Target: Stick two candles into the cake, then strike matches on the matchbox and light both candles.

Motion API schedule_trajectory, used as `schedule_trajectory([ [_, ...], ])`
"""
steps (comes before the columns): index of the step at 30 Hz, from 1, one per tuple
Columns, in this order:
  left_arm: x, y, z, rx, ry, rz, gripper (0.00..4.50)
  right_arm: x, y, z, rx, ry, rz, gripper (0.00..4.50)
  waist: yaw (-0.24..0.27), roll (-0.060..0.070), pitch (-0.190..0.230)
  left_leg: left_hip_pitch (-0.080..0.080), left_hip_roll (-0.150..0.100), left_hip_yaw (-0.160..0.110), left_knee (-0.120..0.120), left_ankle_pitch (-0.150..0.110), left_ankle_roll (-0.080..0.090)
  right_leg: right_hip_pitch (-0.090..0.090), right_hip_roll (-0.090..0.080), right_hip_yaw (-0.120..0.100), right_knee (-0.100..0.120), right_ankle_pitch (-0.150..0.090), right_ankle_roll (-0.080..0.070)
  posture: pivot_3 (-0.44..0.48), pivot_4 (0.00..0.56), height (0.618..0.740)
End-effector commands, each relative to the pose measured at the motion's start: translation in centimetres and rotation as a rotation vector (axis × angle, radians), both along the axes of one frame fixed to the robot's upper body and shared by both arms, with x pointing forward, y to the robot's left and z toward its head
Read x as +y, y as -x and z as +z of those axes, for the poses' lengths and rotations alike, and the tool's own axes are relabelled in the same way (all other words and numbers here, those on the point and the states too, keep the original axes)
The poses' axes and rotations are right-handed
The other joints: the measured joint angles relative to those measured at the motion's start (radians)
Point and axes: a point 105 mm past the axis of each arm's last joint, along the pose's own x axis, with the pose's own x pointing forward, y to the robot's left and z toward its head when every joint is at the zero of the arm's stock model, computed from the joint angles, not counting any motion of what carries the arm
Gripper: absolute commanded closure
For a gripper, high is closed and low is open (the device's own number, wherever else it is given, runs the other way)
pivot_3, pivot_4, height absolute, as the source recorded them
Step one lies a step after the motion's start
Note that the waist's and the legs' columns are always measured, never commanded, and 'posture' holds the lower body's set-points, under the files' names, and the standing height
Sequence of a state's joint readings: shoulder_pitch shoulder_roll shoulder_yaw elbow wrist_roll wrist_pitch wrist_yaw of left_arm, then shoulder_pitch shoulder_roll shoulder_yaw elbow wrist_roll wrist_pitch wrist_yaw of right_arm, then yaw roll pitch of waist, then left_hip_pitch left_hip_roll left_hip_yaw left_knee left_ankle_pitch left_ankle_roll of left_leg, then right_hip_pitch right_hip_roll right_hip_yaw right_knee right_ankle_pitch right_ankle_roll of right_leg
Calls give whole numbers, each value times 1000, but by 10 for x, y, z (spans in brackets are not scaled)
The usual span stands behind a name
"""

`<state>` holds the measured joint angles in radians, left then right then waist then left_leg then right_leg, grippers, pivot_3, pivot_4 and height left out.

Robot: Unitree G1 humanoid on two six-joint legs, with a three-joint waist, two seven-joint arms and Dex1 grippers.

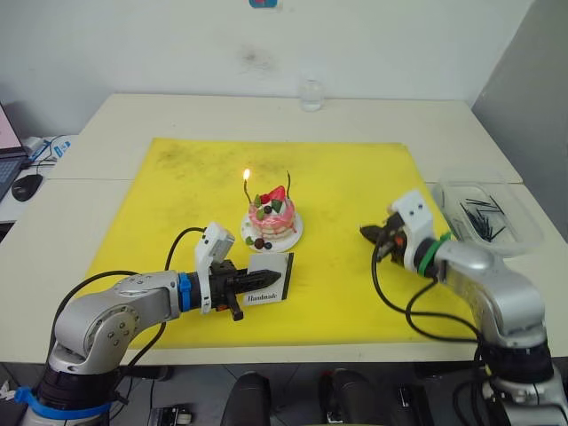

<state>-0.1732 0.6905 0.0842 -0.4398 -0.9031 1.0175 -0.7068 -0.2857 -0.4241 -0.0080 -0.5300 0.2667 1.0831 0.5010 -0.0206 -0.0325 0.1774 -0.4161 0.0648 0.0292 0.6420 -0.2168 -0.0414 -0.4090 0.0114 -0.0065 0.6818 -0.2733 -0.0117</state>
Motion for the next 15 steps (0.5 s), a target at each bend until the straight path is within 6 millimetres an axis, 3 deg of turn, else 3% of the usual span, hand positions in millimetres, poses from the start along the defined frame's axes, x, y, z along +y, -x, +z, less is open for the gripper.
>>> schedule_trajectory([
  [1, -3, 2, 11, -38, 12, -31, 4500, -1, 11, 5, -54, -16, -87, 4478, -3, 0, 0, 0, 0, 0, 0, 0, 0, 0, 0, 0, 0, 0, 0, 0, 150, 740],
  [7, -5, 2, 11, -31, 5, -50, 4500, 11, 14, -13, -97, -74, -130, 4478, -7, 0, 0, 1, 0, 0, 0, 0, 0, 0, 0, 0, 0, 0, 0, 0, 150, 740],
  [11, -4, 0, 12, -32, -1, -46, 4500, 5, 12, -25, -128, -54, -143, 4478, -7, 0, 0, 0, -1, 0, 0, 0, 0, 0, 1, 0, -1, 0, 0, 0, 150, 740],
  [15, -3, 0, 12, -30, -7, -45, 4500, 6, 14, -34, -156, -39, -116, 3227, -7, 0, 0, 0, -1, 0, 0, 0, 0, 0, 1, 1, -1, 0, 0, 0, 150, 740],
])
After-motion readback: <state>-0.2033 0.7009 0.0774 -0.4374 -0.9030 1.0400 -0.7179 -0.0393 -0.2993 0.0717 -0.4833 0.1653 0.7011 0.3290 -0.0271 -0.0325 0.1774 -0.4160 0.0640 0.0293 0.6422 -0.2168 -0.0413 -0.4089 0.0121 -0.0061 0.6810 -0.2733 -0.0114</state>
